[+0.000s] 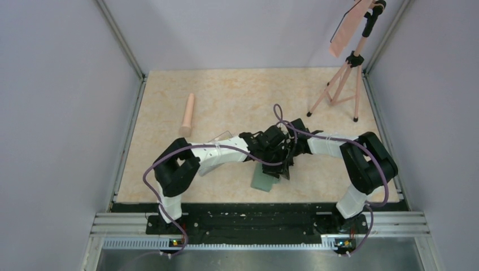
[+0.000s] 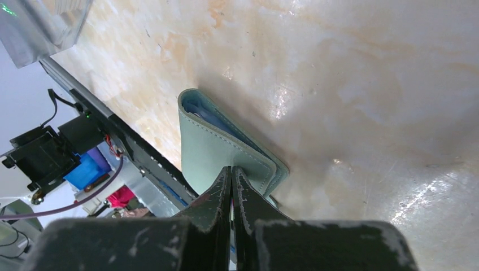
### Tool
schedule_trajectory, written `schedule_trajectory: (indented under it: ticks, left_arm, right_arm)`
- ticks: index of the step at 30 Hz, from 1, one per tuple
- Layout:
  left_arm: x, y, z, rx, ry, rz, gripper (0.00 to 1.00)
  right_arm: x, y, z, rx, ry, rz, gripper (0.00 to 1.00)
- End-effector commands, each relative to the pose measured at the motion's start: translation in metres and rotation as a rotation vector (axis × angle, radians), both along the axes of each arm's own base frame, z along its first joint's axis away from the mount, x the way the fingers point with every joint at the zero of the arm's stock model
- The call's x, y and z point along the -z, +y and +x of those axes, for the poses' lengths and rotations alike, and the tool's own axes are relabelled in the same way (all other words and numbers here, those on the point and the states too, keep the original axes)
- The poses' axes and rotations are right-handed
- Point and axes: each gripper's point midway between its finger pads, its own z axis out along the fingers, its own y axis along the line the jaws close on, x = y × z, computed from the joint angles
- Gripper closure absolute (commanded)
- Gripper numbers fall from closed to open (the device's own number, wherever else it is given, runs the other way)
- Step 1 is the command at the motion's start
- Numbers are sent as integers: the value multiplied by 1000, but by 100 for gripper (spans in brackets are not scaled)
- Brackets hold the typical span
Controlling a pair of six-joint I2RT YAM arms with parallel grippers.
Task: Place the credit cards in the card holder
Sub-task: Close the card holder at the center of the board.
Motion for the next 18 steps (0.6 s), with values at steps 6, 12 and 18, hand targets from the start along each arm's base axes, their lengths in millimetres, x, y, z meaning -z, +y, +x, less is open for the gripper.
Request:
schedule_trajectory:
  ticks: [6,12,18]
  left_arm:
    - [19,5,5,3,-86,211,51]
    - [23,7,6,7,-100,245,76]
    - [25,12,4,13,-97,259,74]
  right_arm:
    - [20,-9,10,4,-47,-90,100]
    - [19,-9,10,4,-47,-92,100]
    - [21,-12,10,0,-48,-107,100]
